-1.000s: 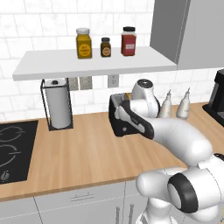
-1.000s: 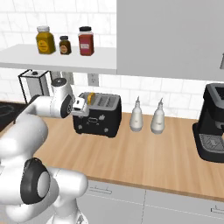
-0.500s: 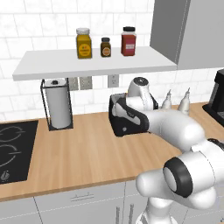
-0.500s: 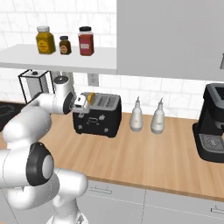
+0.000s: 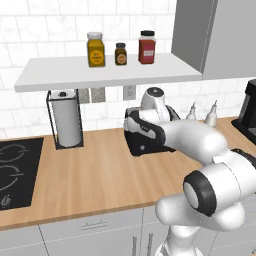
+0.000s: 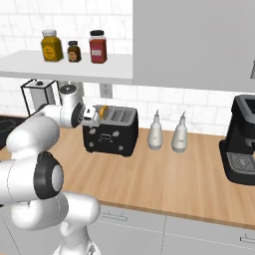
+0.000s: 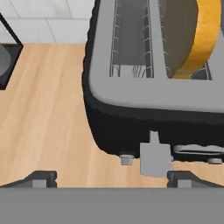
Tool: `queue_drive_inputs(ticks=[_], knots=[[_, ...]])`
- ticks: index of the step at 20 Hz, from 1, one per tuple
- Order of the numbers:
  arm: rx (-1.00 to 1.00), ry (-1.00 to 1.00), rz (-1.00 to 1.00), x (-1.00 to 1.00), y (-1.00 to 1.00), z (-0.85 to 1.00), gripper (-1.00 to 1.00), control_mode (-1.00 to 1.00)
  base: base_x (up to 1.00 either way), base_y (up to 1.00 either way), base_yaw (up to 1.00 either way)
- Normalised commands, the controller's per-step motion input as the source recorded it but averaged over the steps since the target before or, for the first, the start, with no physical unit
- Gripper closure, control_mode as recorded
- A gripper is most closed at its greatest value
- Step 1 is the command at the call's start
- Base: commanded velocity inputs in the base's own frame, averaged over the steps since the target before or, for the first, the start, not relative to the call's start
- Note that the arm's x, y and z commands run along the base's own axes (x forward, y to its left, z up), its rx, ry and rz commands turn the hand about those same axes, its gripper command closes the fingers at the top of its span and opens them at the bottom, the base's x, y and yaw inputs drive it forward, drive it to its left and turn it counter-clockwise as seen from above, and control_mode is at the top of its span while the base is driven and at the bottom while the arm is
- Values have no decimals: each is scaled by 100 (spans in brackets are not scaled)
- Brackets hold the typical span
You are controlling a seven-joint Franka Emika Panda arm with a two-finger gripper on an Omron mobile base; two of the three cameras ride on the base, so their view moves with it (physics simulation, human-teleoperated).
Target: Start the toaster. Once the lever pops up, take the bread to the plate on the dining counter.
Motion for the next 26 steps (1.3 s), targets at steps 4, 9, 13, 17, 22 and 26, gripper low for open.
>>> queue_drive_inputs(ticks=[4,9,13,17,22,26], knots=[[0,0,0,22,3,-2,-100,-100,0,0,0],[0,0,0,3,0,-1,-100,-100,0,0,0],[0,0,0,0,0,-10,-100,-100,0,0,0],[0,0,0,0,0,-20,-100,-100,0,0,0],[0,0,0,0,0,-14,-100,-100,0,0,0],[0,0,0,0,0,-17,-100,-100,0,0,0]])
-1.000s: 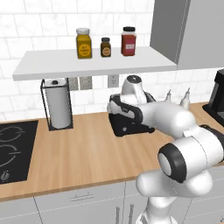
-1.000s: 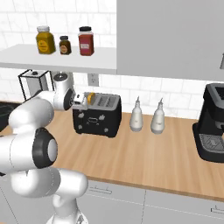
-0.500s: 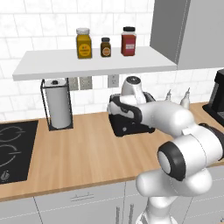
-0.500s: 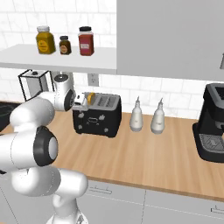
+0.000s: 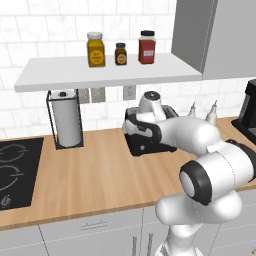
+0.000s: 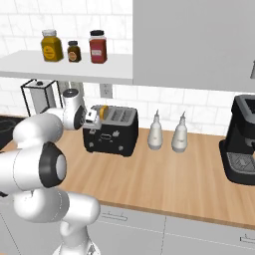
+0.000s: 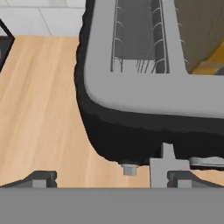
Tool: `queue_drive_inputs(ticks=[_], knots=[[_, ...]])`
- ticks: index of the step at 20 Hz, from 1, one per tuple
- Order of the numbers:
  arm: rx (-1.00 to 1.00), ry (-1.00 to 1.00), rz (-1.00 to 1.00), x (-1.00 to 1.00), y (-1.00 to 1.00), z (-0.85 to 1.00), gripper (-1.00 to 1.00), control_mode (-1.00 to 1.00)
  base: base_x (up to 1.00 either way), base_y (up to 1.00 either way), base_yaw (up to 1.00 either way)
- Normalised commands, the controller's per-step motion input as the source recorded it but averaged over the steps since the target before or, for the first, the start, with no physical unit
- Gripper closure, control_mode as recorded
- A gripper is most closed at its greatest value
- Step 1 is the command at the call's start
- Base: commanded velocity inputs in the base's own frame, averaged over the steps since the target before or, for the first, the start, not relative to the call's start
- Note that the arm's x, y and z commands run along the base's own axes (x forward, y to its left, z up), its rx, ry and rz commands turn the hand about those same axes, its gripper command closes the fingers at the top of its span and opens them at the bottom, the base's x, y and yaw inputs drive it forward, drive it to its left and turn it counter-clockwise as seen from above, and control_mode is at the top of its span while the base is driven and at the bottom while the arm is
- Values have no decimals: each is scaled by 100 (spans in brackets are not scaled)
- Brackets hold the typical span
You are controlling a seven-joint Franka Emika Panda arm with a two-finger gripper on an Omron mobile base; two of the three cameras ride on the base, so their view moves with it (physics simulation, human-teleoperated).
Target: Start the toaster. Once the lever pops up, take the bread to the plate on the dining counter.
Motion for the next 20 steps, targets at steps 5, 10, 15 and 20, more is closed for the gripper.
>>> queue_drive_inputs(ticks=[5,10,15,20], knots=[[0,0,0,0,0,-23,-100,-100,0,0,0],[0,0,0,0,0,-26,-100,-100,0,0,0],[0,0,0,0,0,-26,-100,-100,0,0,0],[0,0,0,0,1,-22,-100,-100,0,0,0]])
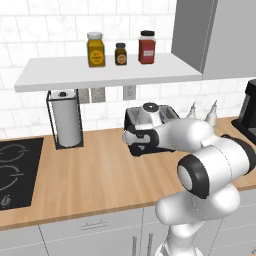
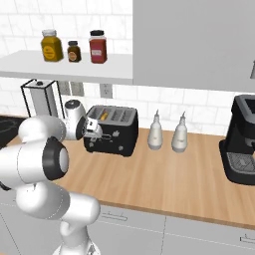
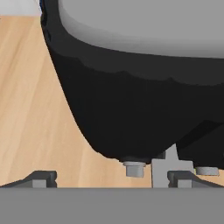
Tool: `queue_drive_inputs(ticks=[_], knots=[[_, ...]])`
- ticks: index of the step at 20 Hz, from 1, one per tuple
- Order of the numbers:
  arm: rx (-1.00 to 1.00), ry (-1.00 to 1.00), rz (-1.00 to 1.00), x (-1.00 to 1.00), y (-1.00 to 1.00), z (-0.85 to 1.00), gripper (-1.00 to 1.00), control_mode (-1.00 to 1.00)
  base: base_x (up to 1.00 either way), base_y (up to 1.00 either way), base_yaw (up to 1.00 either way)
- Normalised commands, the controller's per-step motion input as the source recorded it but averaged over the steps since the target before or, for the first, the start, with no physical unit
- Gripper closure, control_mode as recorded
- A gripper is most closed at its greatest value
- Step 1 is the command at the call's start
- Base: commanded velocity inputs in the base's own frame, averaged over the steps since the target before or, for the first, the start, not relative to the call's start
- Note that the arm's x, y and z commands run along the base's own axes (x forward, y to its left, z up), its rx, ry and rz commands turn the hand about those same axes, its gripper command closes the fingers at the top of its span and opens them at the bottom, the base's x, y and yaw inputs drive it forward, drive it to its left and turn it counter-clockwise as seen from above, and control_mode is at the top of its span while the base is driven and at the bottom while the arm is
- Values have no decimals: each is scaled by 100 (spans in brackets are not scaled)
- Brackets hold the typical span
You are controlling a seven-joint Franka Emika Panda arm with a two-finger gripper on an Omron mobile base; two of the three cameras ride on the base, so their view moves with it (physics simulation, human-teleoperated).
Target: Start the toaster. Once the lever pops up, take the bread to the plate on the dining counter.
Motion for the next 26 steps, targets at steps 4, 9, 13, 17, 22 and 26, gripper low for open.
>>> queue_drive_inputs(ticks=[4,9,13,17,22,26], knots=[[0,0,0,0,0,-11,-100,-100,0,0,0],[0,0,0,0,0,-2,-100,-100,0,0,0],[0,-2,0,-14,-4,22,-100,-100,0,0,0],[0,0,0,-23,-3,37,-100,-100,0,0,0],[0,0,0,-15,-14,39,-100,-100,0,0,0],[1,0,0,-11,-18,35,-100,-100,0,0,0]])
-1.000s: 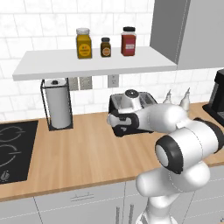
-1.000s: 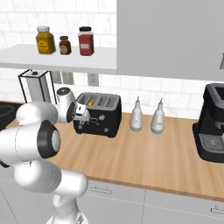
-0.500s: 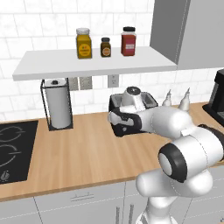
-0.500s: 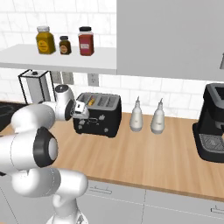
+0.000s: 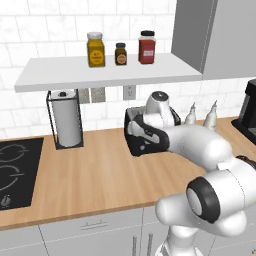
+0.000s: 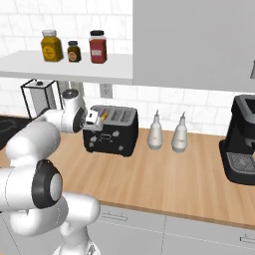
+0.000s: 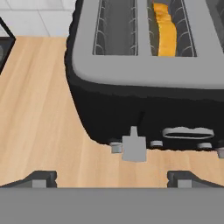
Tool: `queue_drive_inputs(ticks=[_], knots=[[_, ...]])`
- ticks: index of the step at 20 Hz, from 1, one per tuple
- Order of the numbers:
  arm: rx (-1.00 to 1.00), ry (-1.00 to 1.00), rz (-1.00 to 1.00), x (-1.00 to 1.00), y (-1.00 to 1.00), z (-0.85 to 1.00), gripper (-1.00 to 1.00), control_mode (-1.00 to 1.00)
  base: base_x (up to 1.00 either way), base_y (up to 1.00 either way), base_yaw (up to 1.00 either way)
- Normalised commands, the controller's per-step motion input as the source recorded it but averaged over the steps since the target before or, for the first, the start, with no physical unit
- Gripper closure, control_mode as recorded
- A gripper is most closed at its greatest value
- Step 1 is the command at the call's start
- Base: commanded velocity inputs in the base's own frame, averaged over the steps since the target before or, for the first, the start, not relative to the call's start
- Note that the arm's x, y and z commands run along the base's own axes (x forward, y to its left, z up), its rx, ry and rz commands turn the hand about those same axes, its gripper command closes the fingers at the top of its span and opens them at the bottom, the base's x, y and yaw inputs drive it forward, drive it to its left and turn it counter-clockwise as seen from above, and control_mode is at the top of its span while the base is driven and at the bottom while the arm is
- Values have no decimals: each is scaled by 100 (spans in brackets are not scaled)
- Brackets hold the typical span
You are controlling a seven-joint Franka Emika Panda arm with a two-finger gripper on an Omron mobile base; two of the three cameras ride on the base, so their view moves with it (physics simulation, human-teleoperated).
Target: Start the toaster. Once the lever pops up, take the bread to the plate on the dining counter.
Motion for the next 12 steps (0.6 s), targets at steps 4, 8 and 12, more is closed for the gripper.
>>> queue_drive_inputs(ticks=[4,8,12], knots=[[2,-6,0,-1,-20,31,-100,-100,0,0,0],[5,-23,3,0,-8,33,-100,-100,0,0,0],[2,-30,2,0,-2,23,-100,-100,0,0,0]])
